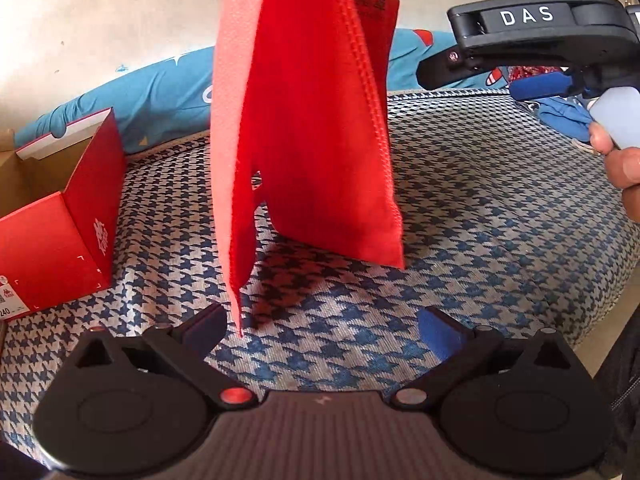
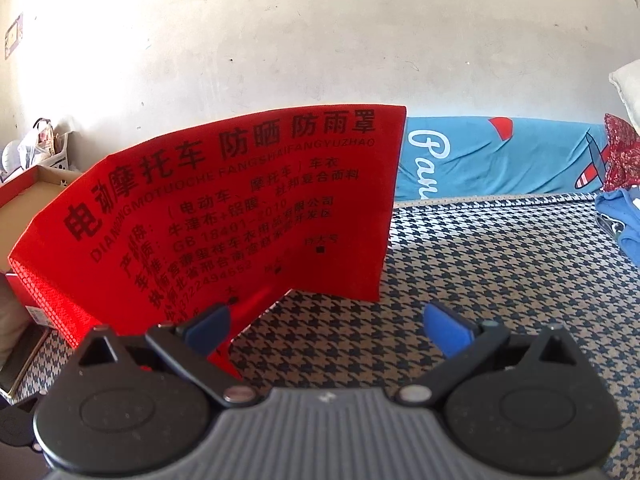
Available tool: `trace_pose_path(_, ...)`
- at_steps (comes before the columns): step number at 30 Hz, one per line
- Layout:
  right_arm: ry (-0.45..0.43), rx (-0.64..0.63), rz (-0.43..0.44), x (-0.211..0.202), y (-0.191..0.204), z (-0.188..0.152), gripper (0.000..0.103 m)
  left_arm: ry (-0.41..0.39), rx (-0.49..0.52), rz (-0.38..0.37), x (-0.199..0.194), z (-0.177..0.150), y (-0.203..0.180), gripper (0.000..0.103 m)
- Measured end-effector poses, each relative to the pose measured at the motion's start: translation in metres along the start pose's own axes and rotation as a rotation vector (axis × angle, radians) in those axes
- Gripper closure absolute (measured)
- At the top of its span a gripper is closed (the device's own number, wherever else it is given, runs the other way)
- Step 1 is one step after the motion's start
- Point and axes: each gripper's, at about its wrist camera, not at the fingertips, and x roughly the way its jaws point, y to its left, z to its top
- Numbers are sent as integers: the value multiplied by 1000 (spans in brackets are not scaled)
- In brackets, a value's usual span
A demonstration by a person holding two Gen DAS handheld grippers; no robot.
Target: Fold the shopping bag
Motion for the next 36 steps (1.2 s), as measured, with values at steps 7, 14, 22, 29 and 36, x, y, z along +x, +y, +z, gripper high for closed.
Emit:
trace_pose_path(7, 29, -31, 2, -12, -18, -6, 0, 6, 1, -17, -2, -2, -12, 1)
trace_pose_path(14, 102, -41, -21, -17, -34, -13, 0, 9, 16, -44, -5, 5, -24, 0)
trace_pose_path(22, 169, 61, -83, -13, -62, -17, 0, 21, 0, -73, -1, 5, -21, 0)
trace_pose_path(29, 162, 155, -148, -6, -86, -17, 0, 17, -23, -92, 0, 5, -16, 0)
trace_pose_path(36, 179, 181, -242, 13, -115, -20, 0, 31, -11, -98, 8, 4, -13, 0)
